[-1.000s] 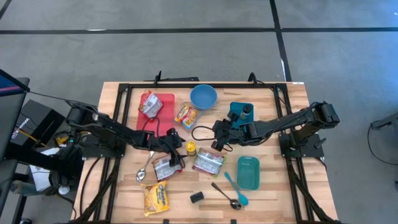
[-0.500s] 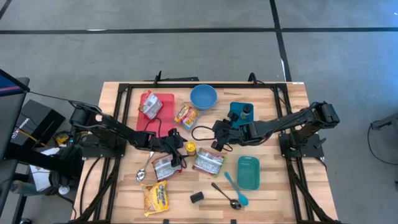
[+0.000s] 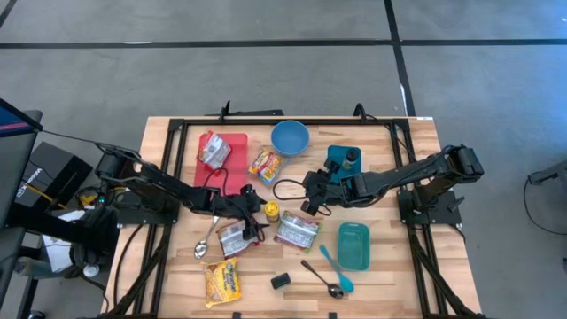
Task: Pick & Place Food Item
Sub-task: Put the yellow seasoning bottle into the blue bin
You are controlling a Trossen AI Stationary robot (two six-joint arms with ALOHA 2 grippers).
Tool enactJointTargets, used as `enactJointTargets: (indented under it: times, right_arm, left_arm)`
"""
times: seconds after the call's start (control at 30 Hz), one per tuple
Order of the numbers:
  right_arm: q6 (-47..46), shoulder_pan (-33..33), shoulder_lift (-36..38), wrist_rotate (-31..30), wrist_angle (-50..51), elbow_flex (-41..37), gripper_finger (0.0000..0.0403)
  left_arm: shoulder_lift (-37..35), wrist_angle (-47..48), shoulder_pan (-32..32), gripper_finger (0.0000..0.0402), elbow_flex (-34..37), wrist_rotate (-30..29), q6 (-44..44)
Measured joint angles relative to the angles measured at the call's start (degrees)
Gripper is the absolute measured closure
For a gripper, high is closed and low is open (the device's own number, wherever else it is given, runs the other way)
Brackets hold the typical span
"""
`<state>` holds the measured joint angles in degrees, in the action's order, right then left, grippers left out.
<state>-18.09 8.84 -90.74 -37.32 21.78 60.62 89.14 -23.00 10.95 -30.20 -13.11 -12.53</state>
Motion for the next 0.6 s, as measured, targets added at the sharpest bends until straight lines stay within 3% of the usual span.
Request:
enactJointTargets:
  times: [0.6]
  right_arm:
    - [-1.4,0.0,0.0,0.0,0.1,0.0,0.0287]
  left_arm:
    - [2.1,2.1,0.0,0.0027,-3.0,-3.5,-1.5]
